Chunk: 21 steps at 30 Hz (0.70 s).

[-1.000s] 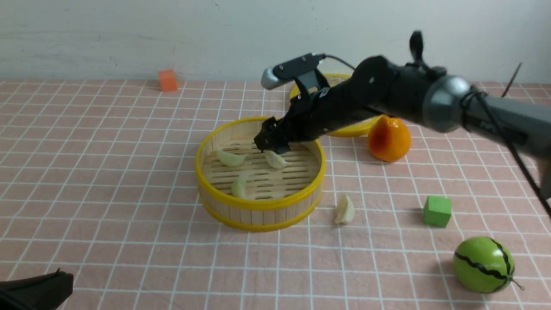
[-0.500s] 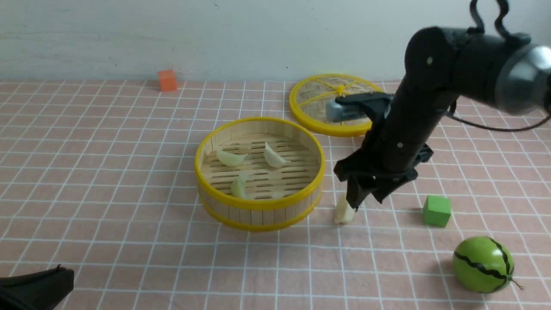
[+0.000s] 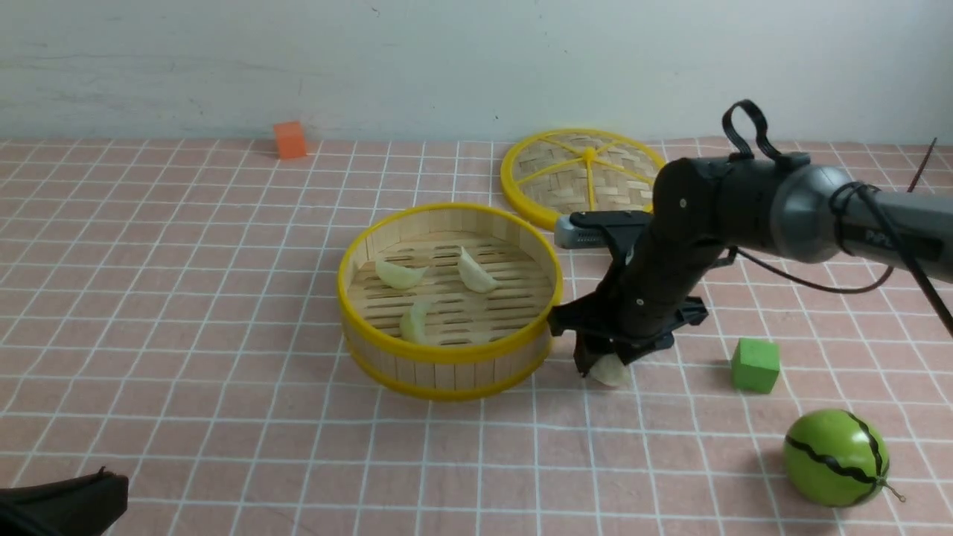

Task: Put the dumplings into the steamer on the table with the pink tablecloth.
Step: 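Reach for and grasp a dumpling lying on the table beside the steamer, then place the dumpling in the bamboo steamer basket with the right gripper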

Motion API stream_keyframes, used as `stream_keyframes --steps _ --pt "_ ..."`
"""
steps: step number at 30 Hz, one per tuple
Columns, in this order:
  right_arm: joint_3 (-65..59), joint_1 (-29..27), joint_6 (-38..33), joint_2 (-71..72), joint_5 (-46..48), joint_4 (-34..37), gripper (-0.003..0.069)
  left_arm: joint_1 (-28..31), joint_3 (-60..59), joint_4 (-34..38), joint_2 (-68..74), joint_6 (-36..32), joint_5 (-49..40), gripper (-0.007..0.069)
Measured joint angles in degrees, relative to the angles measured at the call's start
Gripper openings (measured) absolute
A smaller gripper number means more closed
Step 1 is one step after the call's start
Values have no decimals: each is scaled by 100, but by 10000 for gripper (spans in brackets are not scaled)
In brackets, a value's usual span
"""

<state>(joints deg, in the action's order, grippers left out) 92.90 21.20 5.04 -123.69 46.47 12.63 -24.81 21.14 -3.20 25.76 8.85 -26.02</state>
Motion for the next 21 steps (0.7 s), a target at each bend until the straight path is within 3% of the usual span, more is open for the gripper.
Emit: stream_keyframes --steps 8,14,21 --pt "59 0 -586 200 798 137 274 0 0 -5 0 0 -14 18" --pt "751 27 -1252 740 769 1038 274 0 0 -21 0 0 91 18" --pt "987 414 -3831 216 -968 2881 274 0 0 -94 0 0 125 20"
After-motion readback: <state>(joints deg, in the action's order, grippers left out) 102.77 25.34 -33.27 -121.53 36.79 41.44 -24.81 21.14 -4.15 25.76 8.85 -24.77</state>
